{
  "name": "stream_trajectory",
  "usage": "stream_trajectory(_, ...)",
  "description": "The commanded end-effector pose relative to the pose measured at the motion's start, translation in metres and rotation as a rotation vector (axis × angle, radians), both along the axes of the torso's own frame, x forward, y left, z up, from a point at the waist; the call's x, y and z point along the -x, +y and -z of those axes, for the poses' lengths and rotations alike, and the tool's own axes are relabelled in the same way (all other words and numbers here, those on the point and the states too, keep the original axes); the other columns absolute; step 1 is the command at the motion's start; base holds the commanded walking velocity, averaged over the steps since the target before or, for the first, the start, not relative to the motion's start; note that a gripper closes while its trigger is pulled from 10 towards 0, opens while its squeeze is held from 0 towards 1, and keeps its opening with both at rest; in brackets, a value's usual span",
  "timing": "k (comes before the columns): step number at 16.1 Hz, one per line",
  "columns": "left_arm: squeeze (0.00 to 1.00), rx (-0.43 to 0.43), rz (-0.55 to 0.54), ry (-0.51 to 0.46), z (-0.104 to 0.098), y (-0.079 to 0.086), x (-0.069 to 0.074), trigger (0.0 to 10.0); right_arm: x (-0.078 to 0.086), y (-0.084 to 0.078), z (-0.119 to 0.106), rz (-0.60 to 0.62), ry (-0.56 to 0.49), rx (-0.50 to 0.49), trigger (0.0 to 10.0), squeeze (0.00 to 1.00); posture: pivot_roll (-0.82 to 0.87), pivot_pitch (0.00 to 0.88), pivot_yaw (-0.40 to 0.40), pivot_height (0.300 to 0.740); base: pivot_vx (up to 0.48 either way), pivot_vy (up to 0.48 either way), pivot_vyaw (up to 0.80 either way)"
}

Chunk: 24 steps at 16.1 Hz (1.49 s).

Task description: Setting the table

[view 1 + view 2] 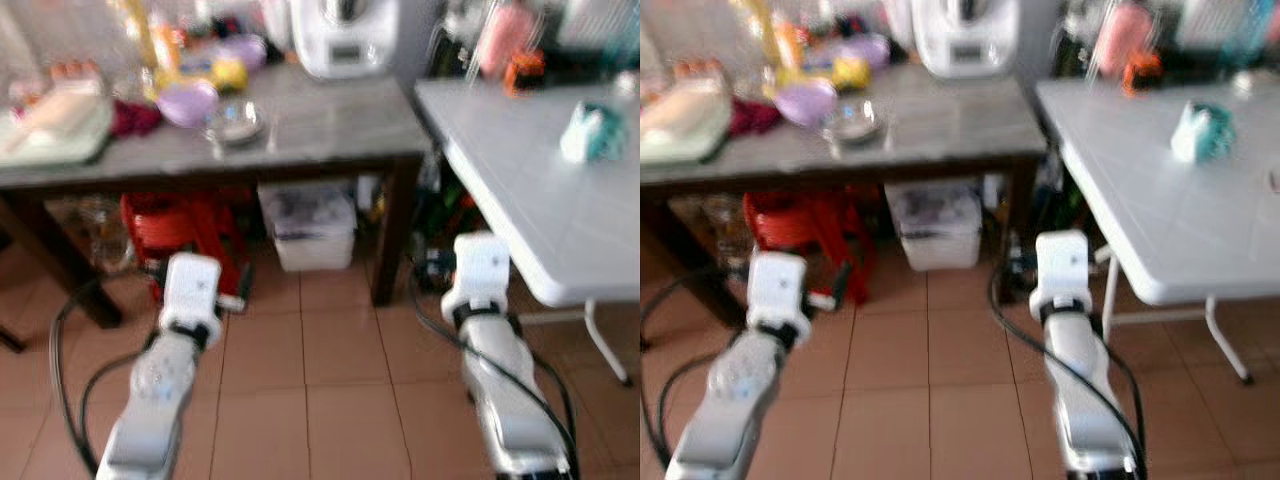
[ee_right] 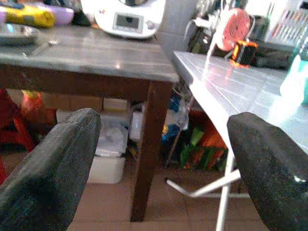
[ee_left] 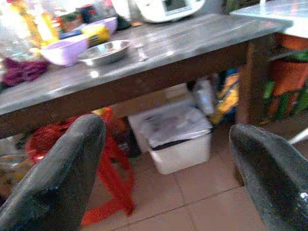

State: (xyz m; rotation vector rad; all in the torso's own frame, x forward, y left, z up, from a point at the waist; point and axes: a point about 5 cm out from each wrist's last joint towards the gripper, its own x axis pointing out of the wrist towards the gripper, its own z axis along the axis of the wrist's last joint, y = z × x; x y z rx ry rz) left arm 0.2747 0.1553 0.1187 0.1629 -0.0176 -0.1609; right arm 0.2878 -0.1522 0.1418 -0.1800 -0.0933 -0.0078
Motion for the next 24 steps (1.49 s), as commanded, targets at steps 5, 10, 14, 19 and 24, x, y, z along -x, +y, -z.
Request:
stream_trajectory(5,0.0,0.007,0.018,-0.004,-0.0014,0.0029,0.0028,10.0,0.0006,0.0009,-0.0026,-0.009,-0.011,-0.002,10.0,0.0,-0.02,0.08,0.05,0.74,0.0,-0.448,0.0)
stream_trajectory(10,0.0,0.011,0.025,0.001,-0.0011,0.0021,0.0029,10.0,0.0007,0.0029,-0.0027,-0.019,-0.01,0.008,10.0,0.0,-0.02,0.083,0.053,0.74,0.0,-0.446,0.0)
stream_trajectory(14,0.0,0.011,0.028,0.002,-0.0017,0.0025,0.0022,10.0,0.0004,0.0045,-0.002,-0.022,-0.008,0.012,10.0,0.0,-0.01,0.084,0.058,0.74,0.0,-0.443,0.0)
stream_trajectory(19,0.0,0.015,0.044,0.004,-0.0022,-0.0002,0.0026,10.0,0.0009,0.0048,-0.0008,-0.019,-0.006,0.004,10.0,0.0,-0.01,0.087,0.063,0.74,0.0,-0.44,0.0)
stream_trajectory(24,0.0,0.017,0.049,0.007,-0.0019,0.0001,0.0027,10.0,0.0011,0.0053,-0.0009,-0.018,-0.006,0.002,10.0,0.0,-0.01,0.088,0.063,0.74,0.0,-0.427,0.0)
